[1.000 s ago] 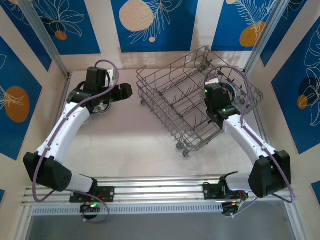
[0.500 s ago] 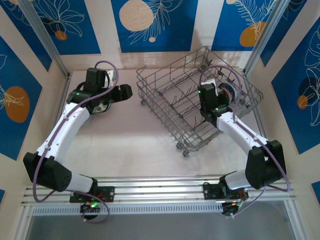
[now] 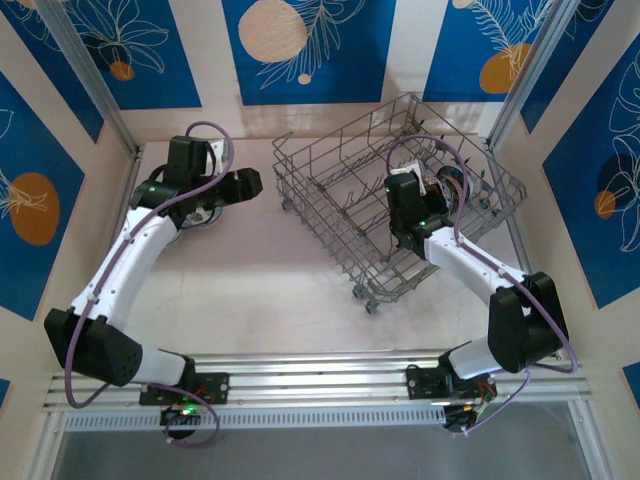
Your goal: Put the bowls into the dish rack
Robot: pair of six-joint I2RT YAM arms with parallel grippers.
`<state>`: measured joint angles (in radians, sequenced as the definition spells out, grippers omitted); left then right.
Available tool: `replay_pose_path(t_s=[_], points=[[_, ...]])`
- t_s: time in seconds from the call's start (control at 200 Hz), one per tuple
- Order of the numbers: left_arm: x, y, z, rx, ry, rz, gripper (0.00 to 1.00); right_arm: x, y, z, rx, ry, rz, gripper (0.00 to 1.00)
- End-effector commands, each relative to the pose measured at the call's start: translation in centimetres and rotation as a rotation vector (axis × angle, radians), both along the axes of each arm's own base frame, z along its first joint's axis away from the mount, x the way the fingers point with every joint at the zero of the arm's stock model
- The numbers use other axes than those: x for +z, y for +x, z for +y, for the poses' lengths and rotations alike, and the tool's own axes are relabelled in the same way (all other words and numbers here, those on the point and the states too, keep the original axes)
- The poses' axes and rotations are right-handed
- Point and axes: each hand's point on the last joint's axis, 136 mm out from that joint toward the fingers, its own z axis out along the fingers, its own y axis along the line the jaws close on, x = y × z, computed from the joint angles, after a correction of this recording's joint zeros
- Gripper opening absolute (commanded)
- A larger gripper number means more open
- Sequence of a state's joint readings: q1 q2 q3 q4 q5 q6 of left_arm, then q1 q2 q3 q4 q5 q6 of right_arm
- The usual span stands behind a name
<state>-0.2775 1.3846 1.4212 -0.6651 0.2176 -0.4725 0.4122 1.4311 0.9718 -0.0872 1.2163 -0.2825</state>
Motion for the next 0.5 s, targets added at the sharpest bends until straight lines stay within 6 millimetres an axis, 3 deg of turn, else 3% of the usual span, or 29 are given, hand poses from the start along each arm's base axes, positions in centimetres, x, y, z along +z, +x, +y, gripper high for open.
replay_pose_path(t_s=[0.0,0.295,0.495], points=[[0.4,-0.4,0.2,-0.004,-0.020,-0.009,0.77,0.9,-0.3,-1.0,-0.058,0.002,-0.064,0.00],[0.3,-0.4,0.1,-0.005,-0.030,-0.006,0.77,1.0,0.0,0.9,0.029,-0.028,-0.101,0.00],[0.2,-0.5,0.2,-0.001,-0.032,-0.004,0.77,0.4,-0.1,1.2,0.052,-0.060,-0.084,0.00]])
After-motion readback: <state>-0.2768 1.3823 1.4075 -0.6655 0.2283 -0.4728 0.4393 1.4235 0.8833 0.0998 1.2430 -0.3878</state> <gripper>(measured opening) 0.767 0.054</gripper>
